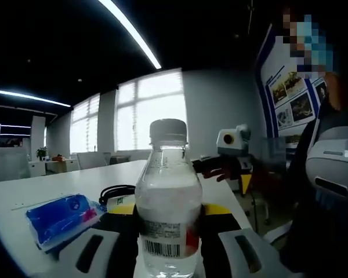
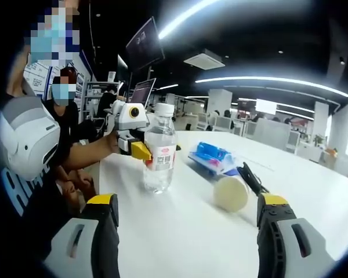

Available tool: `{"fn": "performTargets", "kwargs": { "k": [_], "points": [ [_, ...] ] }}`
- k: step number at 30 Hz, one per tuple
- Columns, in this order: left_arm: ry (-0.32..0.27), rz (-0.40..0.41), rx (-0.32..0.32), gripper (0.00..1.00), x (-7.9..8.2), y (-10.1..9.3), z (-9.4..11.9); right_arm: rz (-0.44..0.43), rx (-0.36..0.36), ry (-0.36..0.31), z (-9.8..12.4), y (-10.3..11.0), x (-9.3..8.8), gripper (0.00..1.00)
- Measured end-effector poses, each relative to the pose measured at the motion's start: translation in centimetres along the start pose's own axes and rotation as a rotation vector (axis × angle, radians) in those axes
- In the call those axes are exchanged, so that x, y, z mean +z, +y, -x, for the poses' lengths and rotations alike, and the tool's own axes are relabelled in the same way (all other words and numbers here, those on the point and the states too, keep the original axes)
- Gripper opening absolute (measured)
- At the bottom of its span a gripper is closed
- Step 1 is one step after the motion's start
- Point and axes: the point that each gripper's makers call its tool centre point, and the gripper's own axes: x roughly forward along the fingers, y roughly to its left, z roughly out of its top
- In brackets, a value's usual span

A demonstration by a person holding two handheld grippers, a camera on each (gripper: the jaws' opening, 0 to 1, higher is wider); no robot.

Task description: Arrange the tabletop items into an orderly group along one side of the table until the central work area is clear of visible clutter.

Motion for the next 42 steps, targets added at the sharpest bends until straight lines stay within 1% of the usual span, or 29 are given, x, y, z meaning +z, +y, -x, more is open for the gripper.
{"fn": "performTargets", "kwargs": {
  "k": [10,16,19,21,22,24,27,30,31,35,42],
  "points": [
    [-0.009,-0.007,0.052,0.38,1.2,1.8,1.8,0.006,-0.003,-0.004,0.2,0.0,0.3,0.96],
    [-0.004,-0.023,0.083,0.37,1.8,2.8,3.0,0.001,-0.009,-0.002,0.3,0.0,0.4,0.96],
    [-0.008,-0.012,0.095,0.37,1.6,3.4,3.7,0.0,-0.006,0.002,0.2,0.1,0.3,0.97],
    [0.008,-0.012,0.103,0.37,1.1,3.6,4.0,-0.002,-0.008,0.003,0.2,0.1,0.3,0.97],
    [0.025,-0.02,0.11,0.37,0.6,3.7,4.3,-0.002,-0.009,0.003,0.2,0.1,0.3,0.96],
    [0.029,-0.013,0.114,0.37,0.3,3.9,4.6,0.001,-0.012,0.002,0.2,0.1,0.5,0.97],
    [0.016,0.007,0.123,0.37,0.4,4.4,5.2,0.005,-0.009,0.002,0.1,0.1,0.6,0.96],
    [0.007,-0.001,0.142,0.37,0.8,4.9,5.8,0.006,-0.008,0.01,-0.1,0.2,0.6,0.96],
    [-0.007,0.002,0.153,0.37,1.0,5.2,6.1,0.006,-0.007,0.011,-0.1,0.3,0.6,0.96],
    [-0.011,-0.009,0.175,0.37,1.3,5.7,6.9,0.006,-0.006,0.013,-0.3,0.4,0.6,0.96],
    [-0.027,-0.007,0.217,0.37,1.6,7.2,8.8,0.004,-0.001,0.022,-0.8,0.7,0.5,0.96]
  ]
}}
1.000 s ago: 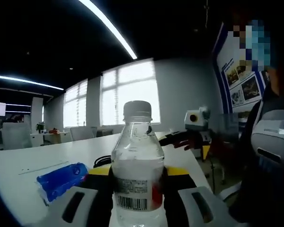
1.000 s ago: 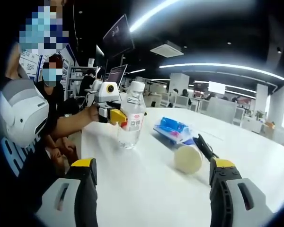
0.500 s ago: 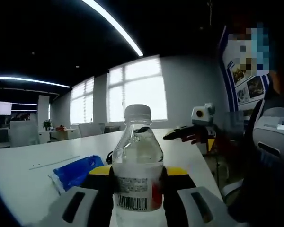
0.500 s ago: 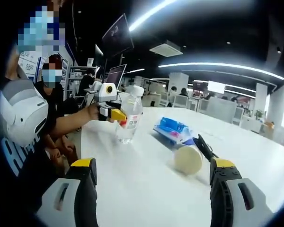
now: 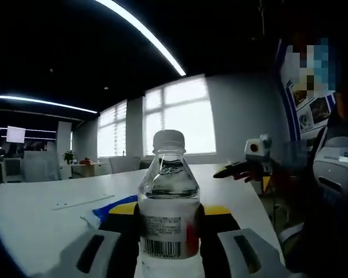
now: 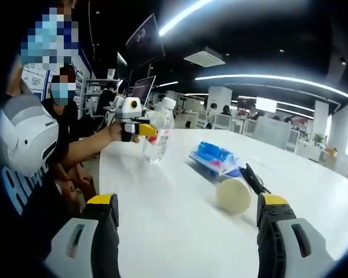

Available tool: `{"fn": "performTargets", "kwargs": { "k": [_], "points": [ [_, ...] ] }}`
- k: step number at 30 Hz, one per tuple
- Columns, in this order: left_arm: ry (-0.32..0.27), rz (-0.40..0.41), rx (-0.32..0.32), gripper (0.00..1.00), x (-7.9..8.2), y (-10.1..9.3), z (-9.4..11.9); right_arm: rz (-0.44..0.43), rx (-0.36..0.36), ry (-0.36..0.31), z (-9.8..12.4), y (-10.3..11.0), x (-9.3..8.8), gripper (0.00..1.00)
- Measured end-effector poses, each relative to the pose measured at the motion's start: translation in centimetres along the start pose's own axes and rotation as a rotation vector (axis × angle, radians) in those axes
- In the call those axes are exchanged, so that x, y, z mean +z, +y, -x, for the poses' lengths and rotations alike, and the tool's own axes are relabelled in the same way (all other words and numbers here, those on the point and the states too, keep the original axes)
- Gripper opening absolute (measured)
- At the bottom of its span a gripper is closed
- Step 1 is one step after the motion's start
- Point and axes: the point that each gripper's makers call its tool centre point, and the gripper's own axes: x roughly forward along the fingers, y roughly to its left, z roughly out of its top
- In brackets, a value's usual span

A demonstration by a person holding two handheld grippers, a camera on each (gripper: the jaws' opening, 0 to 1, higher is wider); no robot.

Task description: Arrange the tabletop items into an orderly group along one side of the table until the central work area is clear of visible clutter.

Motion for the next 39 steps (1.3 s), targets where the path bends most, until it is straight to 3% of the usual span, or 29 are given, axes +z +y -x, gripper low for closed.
{"fn": "performTargets", "kwargs": {
  "k": [12,19,39],
  "points": [
    [0.008,-0.006,0.047,0.37,-0.3,2.7,2.0,-0.003,-0.004,0.008,-0.2,0.1,-0.1,0.96],
    [0.037,0.004,0.068,0.37,-1.9,3.2,3.1,-0.003,-0.006,0.01,-0.4,-0.1,0.0,0.96],
    [-0.017,0.021,0.136,0.37,-1.3,3.8,7.7,0.002,0.02,0.019,-1.8,0.6,0.1,0.96]
  ]
}}
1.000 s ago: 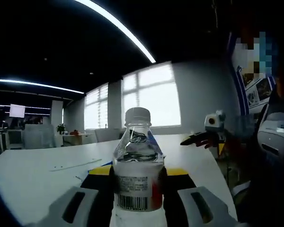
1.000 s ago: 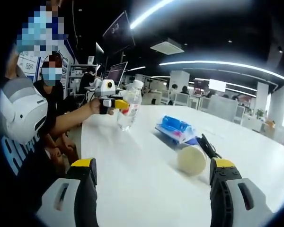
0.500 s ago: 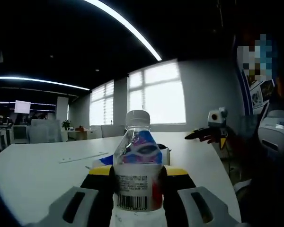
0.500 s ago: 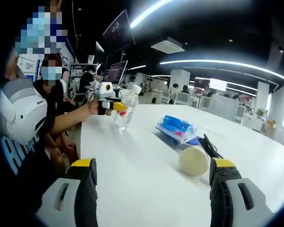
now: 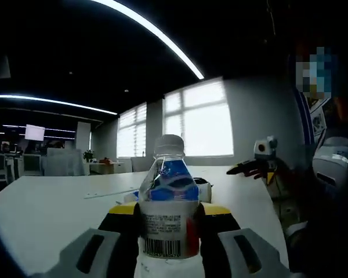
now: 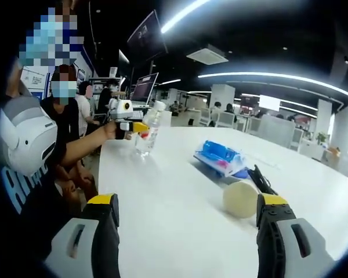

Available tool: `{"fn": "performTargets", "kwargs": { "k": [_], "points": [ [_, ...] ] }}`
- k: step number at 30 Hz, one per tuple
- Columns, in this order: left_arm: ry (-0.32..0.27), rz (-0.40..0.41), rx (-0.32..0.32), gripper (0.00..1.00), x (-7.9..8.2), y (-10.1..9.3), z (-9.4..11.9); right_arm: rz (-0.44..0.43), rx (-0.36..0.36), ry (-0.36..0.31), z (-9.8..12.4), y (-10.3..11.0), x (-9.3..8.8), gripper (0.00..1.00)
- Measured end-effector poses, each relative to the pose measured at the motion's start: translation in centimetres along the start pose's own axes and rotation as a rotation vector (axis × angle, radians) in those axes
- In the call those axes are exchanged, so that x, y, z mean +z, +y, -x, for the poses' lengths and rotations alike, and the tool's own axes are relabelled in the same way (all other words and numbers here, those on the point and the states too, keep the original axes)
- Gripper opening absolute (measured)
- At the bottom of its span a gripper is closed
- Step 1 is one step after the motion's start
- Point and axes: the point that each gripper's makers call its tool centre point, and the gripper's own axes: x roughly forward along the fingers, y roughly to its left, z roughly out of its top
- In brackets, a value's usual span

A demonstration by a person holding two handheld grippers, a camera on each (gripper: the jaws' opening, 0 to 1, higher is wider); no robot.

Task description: Arrange the tabletop items into an orderly group along one side of the table until the central work area is clear of visible clutter.

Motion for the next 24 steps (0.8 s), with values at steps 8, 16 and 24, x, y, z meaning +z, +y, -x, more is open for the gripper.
{"fn": "performTargets", "kwargs": {
  "k": [8,16,24],
  "points": [
    [-0.012,-0.007,0.022,0.38,0.2,-0.2,2.1,0.001,0.004,0.002,0.1,0.3,-0.1,0.95],
    [-0.012,-0.01,0.055,0.38,0.3,-0.1,3.6,0.0,0.012,0.004,-0.2,0.6,-0.1,0.95],
    [0.001,-0.016,0.058,0.38,0.3,0.0,3.9,0.0,0.014,0.0,-0.2,0.5,0.0,0.95]
  ]
}}
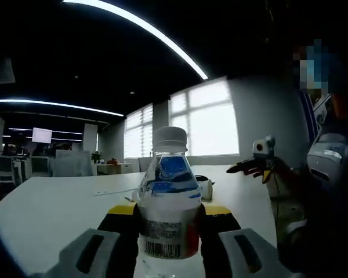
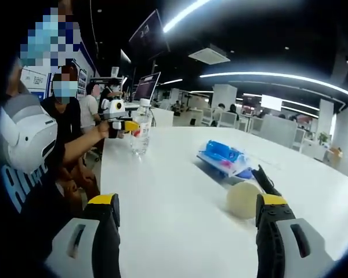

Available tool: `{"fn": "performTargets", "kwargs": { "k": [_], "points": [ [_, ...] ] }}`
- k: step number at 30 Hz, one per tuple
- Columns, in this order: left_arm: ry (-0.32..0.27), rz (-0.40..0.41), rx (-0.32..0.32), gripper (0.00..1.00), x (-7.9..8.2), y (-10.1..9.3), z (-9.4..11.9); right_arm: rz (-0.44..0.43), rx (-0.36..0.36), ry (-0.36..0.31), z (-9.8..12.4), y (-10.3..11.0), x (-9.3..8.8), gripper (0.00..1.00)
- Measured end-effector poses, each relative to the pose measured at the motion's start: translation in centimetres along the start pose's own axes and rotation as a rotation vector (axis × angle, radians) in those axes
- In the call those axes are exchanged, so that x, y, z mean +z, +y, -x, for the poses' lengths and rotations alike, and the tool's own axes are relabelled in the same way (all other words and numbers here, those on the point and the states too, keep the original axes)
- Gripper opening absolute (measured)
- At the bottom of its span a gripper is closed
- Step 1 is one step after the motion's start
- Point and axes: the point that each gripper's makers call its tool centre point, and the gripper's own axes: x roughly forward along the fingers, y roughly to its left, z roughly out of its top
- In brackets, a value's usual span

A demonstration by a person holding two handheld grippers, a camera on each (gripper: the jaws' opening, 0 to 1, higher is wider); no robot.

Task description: Arrange the tabletop items into an orderly group along one side of the table until the central work area is clear of visible clutter.

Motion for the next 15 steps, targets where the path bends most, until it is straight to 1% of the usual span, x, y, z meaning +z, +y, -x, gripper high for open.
{"fn": "performTargets", "kwargs": {
  "k": [8,11,15],
  "points": [
    [0.012,-0.001,-0.002,0.39,-0.04,-0.02,0.05,-0.006,0.0,0.004,0.03,-0.19,-0.29,0.95],
    [0.03,0.001,-0.005,0.39,-0.23,-0.15,0.11,-0.006,-0.002,0.005,0.05,-0.27,-0.37,0.95],
    [0.032,0.01,-0.004,0.39,-0.31,-0.16,0.12,-0.008,-0.002,0.005,0.06,-0.3,-0.43,0.95]
  ]
}}
